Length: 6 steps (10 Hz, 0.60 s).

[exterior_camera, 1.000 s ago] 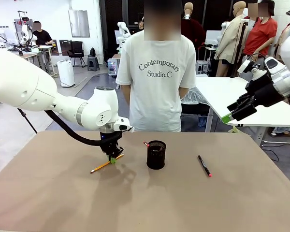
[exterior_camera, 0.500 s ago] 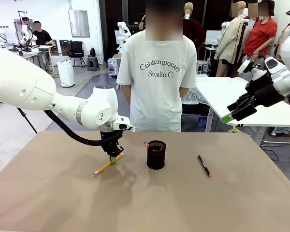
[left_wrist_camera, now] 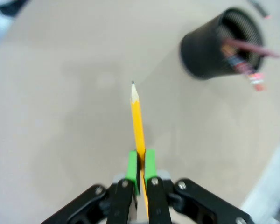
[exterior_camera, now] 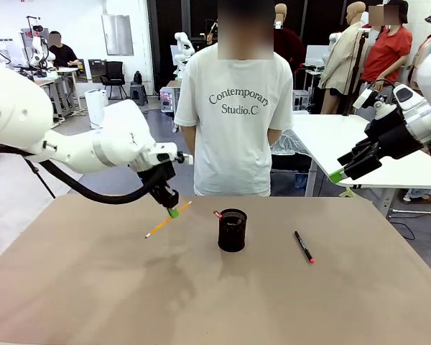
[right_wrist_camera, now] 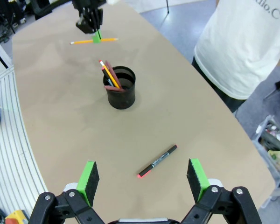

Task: Place the pens into the pen holder.
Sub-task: Pick up a writing instrument from the table and place it into the Pen holder.

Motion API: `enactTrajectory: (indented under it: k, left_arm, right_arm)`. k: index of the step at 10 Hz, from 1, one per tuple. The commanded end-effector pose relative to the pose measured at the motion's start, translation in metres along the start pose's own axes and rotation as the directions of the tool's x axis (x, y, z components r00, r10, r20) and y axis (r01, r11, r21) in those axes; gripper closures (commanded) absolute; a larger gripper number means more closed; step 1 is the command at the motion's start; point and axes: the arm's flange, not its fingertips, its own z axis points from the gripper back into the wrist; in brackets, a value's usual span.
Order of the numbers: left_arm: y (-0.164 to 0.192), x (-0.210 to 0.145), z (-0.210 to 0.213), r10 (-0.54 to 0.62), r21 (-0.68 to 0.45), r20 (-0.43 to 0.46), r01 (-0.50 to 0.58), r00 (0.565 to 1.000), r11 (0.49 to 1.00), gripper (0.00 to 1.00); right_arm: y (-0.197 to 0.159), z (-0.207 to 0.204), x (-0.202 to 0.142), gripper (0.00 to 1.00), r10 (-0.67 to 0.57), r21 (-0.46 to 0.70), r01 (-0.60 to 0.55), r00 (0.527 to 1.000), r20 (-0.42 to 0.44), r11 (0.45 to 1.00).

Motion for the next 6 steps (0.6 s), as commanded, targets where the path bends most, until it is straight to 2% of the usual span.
enactTrajectory:
  k: [1, 2, 3, 5, 6]
  left_arm:
    - [0.008, -0.024, 0.016, -0.058, -0.211, 0.164, 0.093, 0.985, 0.973, 1.0]
    - [0.012, -0.027, 0.025, -0.065, -0.266, 0.267, 0.138, 0.962, 0.954, 1.0]
    - [0.015, -0.028, 0.034, -0.089, -0.289, 0.394, 0.215, 0.915, 0.933, 1.0]
    - [0.014, -0.03, 0.046, -0.126, -0.269, 0.556, 0.321, 0.822, 0.908, 1.0]
    - [0.012, -0.034, 0.052, -0.123, -0.233, 0.645, 0.347, 0.754, 0.908, 1.0]
  right_arm:
    - [-0.001, 0.0, 0.001, 0.0, 0.0, 0.007, -0.001, 1.0, 0.029, 1.0]
    - [-0.001, 0.0, 0.001, 0.0, 0.0, 0.007, -0.001, 1.0, 0.029, 1.0]
    - [-0.001, 0.0, 0.001, 0.0, 0.0, 0.007, -0.001, 1.0, 0.029, 1.0]
    - [-0.001, 0.0, 0.001, 0.0, 0.0, 0.007, -0.001, 1.0, 0.029, 1.0]
    - [-0.001, 0.0, 0.001, 0.0, 0.0, 0.007, -0.001, 1.0, 0.029, 1.0]
